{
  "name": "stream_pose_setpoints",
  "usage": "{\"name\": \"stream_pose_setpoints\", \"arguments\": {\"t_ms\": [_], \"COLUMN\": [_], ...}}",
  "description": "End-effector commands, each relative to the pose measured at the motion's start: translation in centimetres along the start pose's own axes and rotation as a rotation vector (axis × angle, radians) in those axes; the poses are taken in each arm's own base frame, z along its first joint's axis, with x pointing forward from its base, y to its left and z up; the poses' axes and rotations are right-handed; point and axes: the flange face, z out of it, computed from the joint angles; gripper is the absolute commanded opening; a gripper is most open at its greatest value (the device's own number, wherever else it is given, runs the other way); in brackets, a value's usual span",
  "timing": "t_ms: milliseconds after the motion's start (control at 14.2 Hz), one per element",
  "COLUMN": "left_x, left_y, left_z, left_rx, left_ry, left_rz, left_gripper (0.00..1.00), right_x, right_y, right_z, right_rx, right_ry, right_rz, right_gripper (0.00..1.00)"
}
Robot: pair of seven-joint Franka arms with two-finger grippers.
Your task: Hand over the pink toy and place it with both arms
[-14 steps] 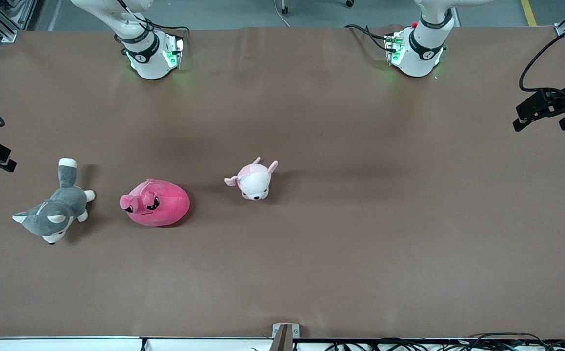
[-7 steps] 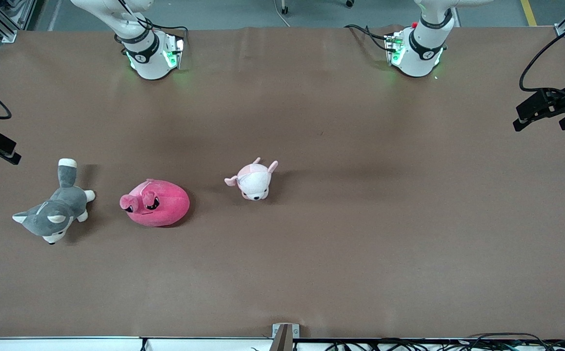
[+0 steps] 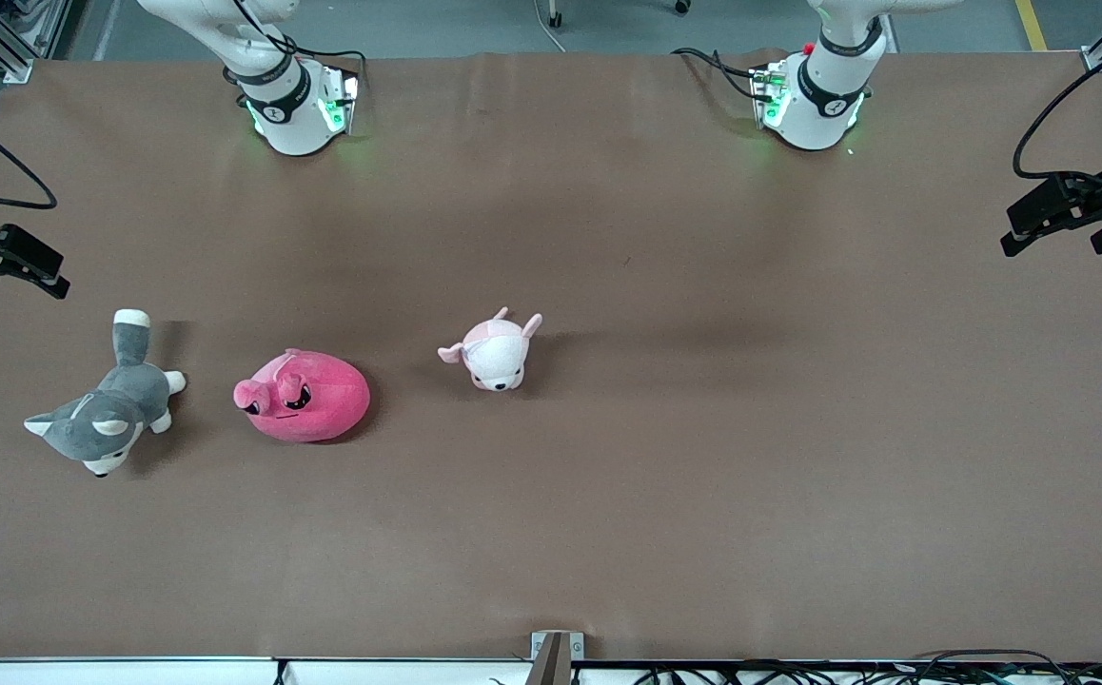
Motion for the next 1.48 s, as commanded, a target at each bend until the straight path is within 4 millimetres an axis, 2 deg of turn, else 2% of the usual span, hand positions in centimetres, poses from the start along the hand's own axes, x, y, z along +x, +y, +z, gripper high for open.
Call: {"name": "stream_pose_setpoints", "arguments": {"t_ms": [0, 282, 1411], "left_x": [-0.4, -0.5, -0.6], "left_y": [-0.1, 0.0, 0.2], "left_z": [-0.6, -0.8, -0.9], "left_rx": [-0.015, -0.015, -0.017], "left_ry": [0.017, 0.018, 0.019], "left_rz": [0.012, 0.015, 0.014], "left_gripper": [1.00, 1.00, 1.00], "right_x": [-1.1, -1.1, -1.1], "right_y": [0.4, 0.5, 0.6], "right_z": [0.6, 1.2, -0.3], "right_rx": [-0.008, -0.006, -0.005], "right_ry": [-0.016, -0.026, -0.021], "right_rz": [0.009, 0.007, 0.016], "right_gripper": [1.00, 1.00, 1.00]}}
